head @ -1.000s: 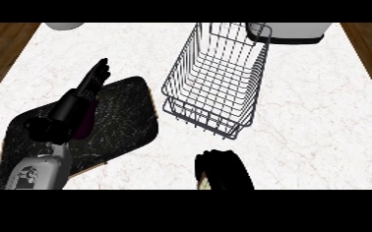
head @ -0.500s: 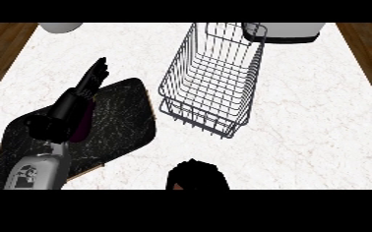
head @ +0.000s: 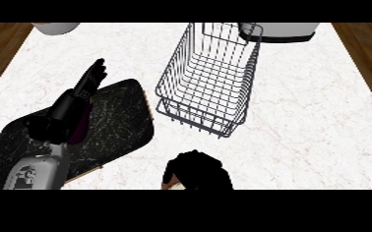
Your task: Pick the cupcake from the placemat and place it in the basket
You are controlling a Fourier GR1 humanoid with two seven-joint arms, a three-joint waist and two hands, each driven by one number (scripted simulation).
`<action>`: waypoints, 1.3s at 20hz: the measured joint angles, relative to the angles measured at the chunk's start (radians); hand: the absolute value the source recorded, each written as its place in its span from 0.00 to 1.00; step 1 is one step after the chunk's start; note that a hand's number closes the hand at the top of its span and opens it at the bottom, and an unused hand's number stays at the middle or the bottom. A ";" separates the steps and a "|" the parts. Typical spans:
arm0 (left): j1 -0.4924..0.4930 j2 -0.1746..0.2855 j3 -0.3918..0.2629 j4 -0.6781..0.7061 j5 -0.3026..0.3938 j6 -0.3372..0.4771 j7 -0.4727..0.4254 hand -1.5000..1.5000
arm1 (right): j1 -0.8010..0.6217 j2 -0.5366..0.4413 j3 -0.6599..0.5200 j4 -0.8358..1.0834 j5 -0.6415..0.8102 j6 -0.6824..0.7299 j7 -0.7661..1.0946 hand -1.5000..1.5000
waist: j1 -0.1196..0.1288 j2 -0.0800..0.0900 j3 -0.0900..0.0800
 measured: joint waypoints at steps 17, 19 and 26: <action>-0.021 0.002 -0.005 0.006 0.005 -0.018 -0.006 0.50 | -0.555 0.103 -0.358 0.059 -0.046 0.127 0.278 1.00 | 0.037 0.012 0.001; -0.022 0.002 -0.005 -0.001 0.004 -0.017 0.001 0.50 | -0.612 0.105 -0.415 0.107 -0.054 0.126 0.281 1.00 | 0.037 0.012 0.001; -0.021 -0.013 -0.012 -0.012 -0.002 -0.005 0.013 0.50 | -0.723 0.109 -0.579 0.265 -0.102 0.111 0.251 1.00 | 0.024 0.015 0.003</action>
